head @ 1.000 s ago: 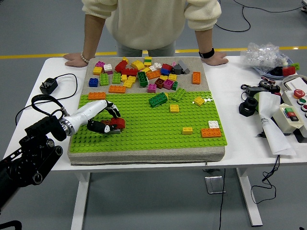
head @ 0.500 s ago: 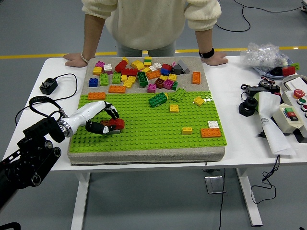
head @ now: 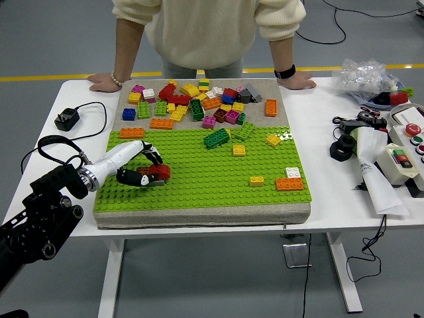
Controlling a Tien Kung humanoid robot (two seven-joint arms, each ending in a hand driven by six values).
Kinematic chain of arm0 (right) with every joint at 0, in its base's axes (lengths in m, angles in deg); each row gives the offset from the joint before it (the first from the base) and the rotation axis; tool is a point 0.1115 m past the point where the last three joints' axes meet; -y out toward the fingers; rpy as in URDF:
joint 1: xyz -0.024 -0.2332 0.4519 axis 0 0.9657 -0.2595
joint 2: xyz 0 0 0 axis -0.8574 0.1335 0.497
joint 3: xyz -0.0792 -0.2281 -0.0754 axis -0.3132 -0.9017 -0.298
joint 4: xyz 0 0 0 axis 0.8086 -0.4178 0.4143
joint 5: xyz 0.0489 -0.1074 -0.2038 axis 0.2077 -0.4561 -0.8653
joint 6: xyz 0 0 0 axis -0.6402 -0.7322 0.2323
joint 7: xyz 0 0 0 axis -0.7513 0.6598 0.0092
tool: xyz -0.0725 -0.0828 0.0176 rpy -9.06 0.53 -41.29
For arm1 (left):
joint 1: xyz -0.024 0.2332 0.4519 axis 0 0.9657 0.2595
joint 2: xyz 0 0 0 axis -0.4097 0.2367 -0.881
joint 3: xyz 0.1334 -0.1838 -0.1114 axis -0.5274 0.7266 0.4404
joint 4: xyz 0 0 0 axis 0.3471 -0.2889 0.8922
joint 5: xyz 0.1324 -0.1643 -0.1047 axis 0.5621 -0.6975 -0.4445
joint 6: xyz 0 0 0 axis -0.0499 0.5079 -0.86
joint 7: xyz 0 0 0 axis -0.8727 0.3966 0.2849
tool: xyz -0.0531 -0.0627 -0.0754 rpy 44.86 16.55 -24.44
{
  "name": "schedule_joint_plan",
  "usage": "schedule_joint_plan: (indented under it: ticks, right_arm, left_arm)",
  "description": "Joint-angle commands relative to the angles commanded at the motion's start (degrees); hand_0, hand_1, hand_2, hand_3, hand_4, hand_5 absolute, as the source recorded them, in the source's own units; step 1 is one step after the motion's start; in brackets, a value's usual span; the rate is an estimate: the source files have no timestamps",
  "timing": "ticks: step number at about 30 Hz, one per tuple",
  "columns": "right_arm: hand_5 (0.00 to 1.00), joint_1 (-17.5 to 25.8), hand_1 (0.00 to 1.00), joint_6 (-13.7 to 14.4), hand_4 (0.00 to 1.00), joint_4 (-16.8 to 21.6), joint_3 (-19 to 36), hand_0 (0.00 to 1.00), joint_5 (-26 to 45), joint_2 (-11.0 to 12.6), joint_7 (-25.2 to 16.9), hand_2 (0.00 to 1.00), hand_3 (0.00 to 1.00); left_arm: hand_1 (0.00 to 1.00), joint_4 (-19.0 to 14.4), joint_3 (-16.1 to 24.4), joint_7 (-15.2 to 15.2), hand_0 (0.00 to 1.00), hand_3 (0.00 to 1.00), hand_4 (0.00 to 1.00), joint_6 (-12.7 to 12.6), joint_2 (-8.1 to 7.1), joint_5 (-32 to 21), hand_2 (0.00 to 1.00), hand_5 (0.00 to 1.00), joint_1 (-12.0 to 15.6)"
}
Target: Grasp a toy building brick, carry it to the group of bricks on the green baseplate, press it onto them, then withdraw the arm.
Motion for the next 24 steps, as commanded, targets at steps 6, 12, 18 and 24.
schedule_joint_plan:
  ticks: [6,12,18,24]
  right_arm:
    - [0.683,0.05,0.701,-0.01,0.944,0.0,0.02,0.779,0.01,0.02,0.1,0.737,0.681]
    - [0.683,0.09,0.702,-0.05,0.944,0.0,0.0,0.78,0.01,0.05,0.16,0.737,0.681]
    - [0.683,0.09,0.702,0.0,0.944,0.0,-0.01,0.779,-0.05,-0.01,0.17,0.737,0.681]
    - [0.683,0.13,0.702,0.04,0.944,0.0,-0.08,0.779,-0.03,-0.05,0.16,0.737,0.681]
  left_arm:
    - [0.651,0.44,0.72,0.17,0.889,0.552,0.676,0.07,0.39,-0.38,0.54,0.002,0.55]
    - [0.651,0.26,1.13,0.45,0.896,0.554,0.677,0.32,0.49,-1.63,0.542,0.002,0.96]
    - [0.662,-0.08,1.54,0.67,0.9,0.564,0.683,0.63,0.45,-2.22,0.546,0.002,1.27]
    - [0.677,0.14,1.77,0.72,0.906,0.591,0.694,0.8,0.51,-2.33,0.558,0.002,1.46]
